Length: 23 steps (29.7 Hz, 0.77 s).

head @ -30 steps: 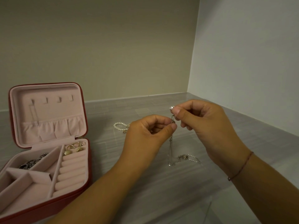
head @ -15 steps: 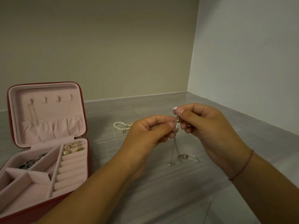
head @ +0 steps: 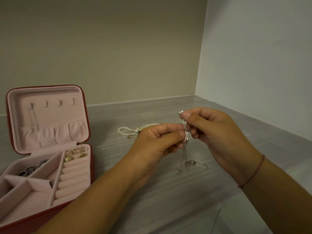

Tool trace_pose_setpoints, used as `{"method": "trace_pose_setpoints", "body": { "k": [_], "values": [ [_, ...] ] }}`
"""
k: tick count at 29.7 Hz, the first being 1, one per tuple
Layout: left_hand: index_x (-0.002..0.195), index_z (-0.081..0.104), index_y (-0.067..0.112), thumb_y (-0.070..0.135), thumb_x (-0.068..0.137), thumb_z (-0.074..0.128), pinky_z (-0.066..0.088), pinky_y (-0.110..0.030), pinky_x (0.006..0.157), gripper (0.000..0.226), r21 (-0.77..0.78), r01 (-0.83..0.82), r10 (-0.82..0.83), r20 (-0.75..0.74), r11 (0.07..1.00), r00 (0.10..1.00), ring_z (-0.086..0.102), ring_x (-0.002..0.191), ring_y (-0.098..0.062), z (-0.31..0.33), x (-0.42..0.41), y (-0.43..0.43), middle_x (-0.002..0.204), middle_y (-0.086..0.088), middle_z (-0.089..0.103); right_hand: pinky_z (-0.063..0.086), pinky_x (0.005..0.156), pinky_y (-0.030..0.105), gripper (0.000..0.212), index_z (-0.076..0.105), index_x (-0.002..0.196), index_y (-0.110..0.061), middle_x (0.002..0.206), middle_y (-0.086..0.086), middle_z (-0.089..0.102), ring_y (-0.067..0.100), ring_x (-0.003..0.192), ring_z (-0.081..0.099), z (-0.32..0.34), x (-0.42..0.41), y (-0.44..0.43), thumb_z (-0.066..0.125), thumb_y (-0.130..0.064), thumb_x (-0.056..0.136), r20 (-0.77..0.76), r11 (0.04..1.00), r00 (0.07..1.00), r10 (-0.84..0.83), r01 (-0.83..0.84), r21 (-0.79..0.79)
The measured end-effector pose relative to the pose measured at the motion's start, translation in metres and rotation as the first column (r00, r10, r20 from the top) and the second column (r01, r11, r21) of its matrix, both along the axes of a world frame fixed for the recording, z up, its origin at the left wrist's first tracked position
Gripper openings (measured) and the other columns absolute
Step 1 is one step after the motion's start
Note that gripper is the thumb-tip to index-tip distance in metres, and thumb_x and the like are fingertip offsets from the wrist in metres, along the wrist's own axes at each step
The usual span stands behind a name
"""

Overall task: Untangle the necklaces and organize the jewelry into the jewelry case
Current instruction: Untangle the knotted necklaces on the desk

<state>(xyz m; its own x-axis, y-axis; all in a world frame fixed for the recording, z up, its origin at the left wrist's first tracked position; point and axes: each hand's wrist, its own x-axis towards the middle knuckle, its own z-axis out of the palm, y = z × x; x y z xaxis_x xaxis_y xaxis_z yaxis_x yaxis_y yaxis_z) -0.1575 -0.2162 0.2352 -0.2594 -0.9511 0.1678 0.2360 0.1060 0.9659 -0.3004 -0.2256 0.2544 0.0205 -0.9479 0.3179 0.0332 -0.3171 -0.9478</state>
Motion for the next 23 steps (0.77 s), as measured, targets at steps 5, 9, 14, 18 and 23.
{"method": "trace_pose_setpoints", "body": {
  "k": [5,9,14,18,23],
  "values": [
    [0.091,0.072,0.008,0.006,0.084,0.063,0.047,-0.017,0.061,0.012,-0.014,0.022,-0.022,-0.003,1.000,1.000,0.057,0.058,-0.006,0.000,0.000,0.000,0.067,-0.001,0.066,0.039,0.055,0.020,0.014,0.071,0.083,-0.007,0.061,0.000,0.057,0.007,0.053,0.042,-0.001,0.001,0.001,0.068,-0.020,0.079,-0.010,1.000,1.000,0.018,-0.018,0.011],
    [0.089,0.072,0.006,0.015,0.075,0.066,0.048,-0.016,0.060,0.017,-0.020,0.028,-0.028,-0.014,0.999,1.000,0.057,0.059,-0.006,-0.001,0.000,-0.001,0.067,-0.002,0.066,0.040,0.057,0.021,0.011,0.072,0.083,-0.012,0.061,-0.003,0.058,0.007,0.053,0.044,-0.002,-0.001,0.001,0.067,-0.020,0.081,-0.046,0.998,0.998,0.043,-0.041,0.038],
    [0.085,0.073,0.009,0.020,0.077,0.066,0.050,-0.016,0.062,0.016,0.000,-0.019,0.019,-0.040,1.000,0.999,0.059,0.062,-0.007,-0.002,0.001,-0.003,0.070,-0.002,0.068,0.043,0.056,0.019,0.008,0.070,0.089,-0.014,0.066,-0.003,0.066,0.006,0.056,0.055,-0.005,-0.006,0.002,0.064,-0.017,0.084,-0.079,1.000,0.997,0.000,0.000,0.003],
    [0.089,0.073,0.007,0.015,0.084,0.062,0.050,-0.017,0.066,0.014,0.005,-0.058,0.058,-0.059,0.998,0.997,0.059,0.064,-0.006,-0.002,0.002,-0.004,0.072,-0.001,0.068,0.045,0.054,0.013,0.002,0.068,0.081,-0.012,0.068,0.001,0.067,0.006,0.057,0.058,-0.008,-0.007,0.011,0.067,-0.010,0.081,-0.106,0.979,0.988,-0.114,0.093,-0.181],
    [0.087,0.072,0.005,0.011,0.084,0.062,0.050,-0.015,0.063,0.013,0.006,-0.050,0.051,-0.060,0.999,0.997,0.059,0.060,-0.004,-0.004,0.001,-0.005,0.066,0.000,0.067,0.047,0.059,0.017,0.005,0.069,0.077,-0.024,0.071,-0.007,0.065,0.010,0.065,0.057,-0.016,-0.002,0.016,0.073,-0.023,0.076,-0.299,0.854,0.886,-0.354,0.176,-0.489]
  ]
}}
